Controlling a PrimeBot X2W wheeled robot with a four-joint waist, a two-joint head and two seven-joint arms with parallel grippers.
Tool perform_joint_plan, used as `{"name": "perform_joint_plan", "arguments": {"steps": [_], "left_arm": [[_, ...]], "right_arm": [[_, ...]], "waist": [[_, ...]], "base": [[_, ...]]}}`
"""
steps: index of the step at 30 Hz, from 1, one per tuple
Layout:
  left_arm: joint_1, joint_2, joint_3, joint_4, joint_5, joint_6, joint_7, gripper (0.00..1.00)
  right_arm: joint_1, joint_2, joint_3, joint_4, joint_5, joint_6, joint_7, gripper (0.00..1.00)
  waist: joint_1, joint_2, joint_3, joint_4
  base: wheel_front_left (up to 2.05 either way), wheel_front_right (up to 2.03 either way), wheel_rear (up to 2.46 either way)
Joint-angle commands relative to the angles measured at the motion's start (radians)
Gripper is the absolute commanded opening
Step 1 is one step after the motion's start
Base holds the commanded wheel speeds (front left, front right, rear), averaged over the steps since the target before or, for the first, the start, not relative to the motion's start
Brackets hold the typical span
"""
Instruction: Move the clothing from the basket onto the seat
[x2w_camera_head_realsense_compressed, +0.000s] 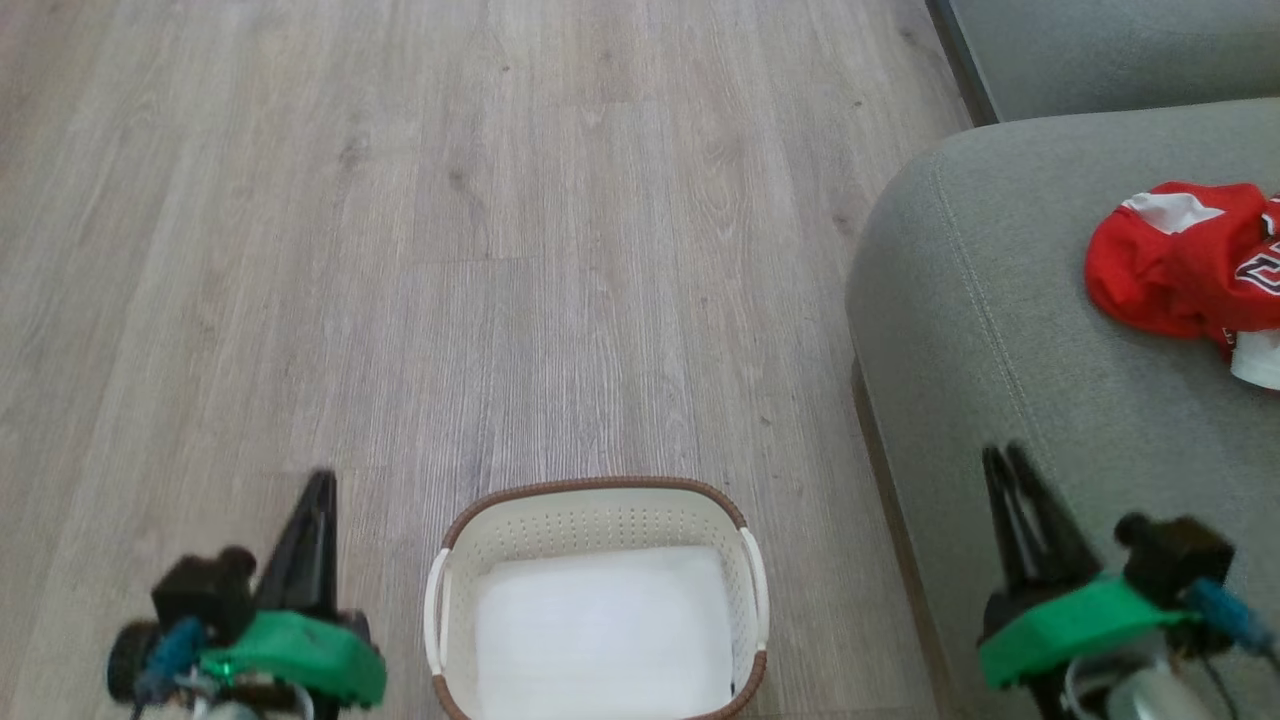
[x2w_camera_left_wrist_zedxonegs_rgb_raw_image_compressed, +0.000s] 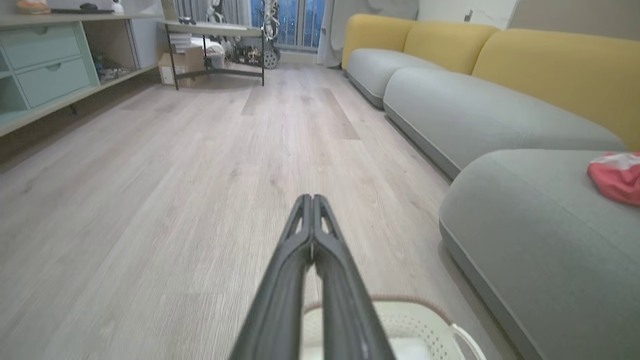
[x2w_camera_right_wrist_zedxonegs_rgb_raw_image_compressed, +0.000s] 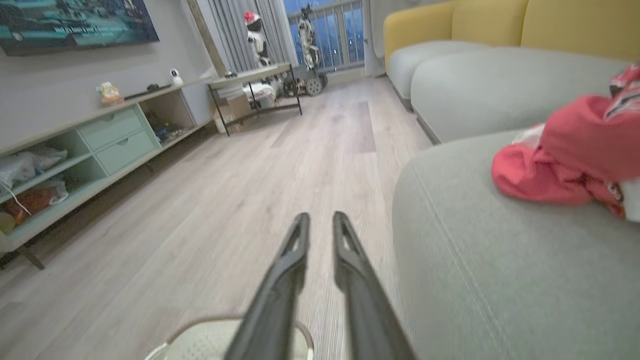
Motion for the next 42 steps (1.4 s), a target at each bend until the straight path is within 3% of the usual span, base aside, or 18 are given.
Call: {"name": "perform_joint_plan", "arguments": {"steps": [1,42], "left_arm": [[0.001,-0.001,0.001,0.003,-0.002,0.0,0.001,0.0],[-0.035,-0.04,0.086,0.008,-0.422,-0.039,0.116,0.0]], "right_arm": [[0.002,0.0,0.0,0.002,0.002,0.0,0.0,0.0],[-0.035,0.028,-0.058,0.016,0.403,0.0,0.109,0.0]], "waist": [[0.0,0.0,0.0,0.0],[0.0,0.0,0.004,0.008]], "base": [[0.0,0.0,0.0],[0.0,0.0,0.0]]}}
